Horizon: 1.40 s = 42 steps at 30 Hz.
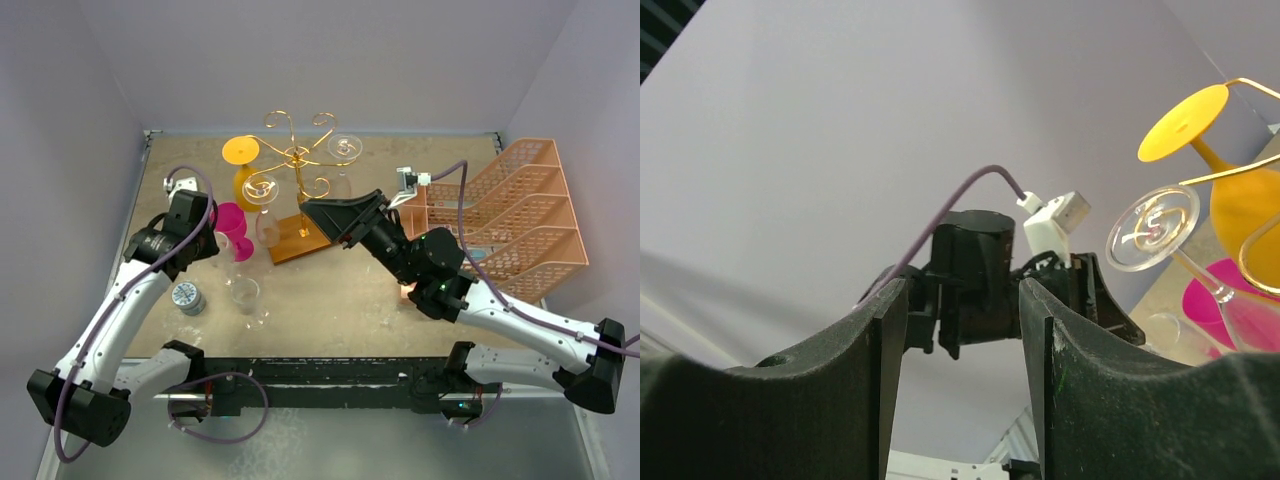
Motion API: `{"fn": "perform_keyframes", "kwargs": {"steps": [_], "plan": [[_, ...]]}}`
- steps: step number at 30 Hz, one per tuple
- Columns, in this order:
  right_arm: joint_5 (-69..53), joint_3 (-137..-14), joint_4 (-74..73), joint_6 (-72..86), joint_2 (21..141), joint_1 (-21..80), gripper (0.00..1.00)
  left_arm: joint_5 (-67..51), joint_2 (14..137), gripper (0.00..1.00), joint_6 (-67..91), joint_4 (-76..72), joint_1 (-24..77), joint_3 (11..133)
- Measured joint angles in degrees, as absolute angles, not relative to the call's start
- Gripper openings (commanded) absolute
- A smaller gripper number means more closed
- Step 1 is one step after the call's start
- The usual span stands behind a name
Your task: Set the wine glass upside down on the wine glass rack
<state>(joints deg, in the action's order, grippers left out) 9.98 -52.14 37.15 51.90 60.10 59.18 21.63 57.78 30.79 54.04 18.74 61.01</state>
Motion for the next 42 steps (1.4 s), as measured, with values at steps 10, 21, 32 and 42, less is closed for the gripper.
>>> {"fn": "perform_keyframes", "kwargs": {"steps": [10, 21, 32, 42], "plan": [[11.07, -50.37, 36.62, 51.88, 57.69, 59.18, 0.5, 24.32, 64.2, 0.17, 30.41, 52.8, 18.74, 61.01], [11.55, -50.11, 35.42, 51.86, 57.56, 59.18, 0.49, 25.45, 67.13, 0.0, 30.96, 53.32, 18.7, 61.41], [12.58, -50.11, 35.35, 51.9, 57.76, 59.18, 0.49, 30.0, 61.73, 0.0, 31.83, 61.32, 18.7, 67.92], [12.36, -50.11, 35.75, 52.12, 59.42, 59.18, 0.5, 30.17, 51.46, 0.0, 31.35, 63.2, 18.7, 81.08]]}}
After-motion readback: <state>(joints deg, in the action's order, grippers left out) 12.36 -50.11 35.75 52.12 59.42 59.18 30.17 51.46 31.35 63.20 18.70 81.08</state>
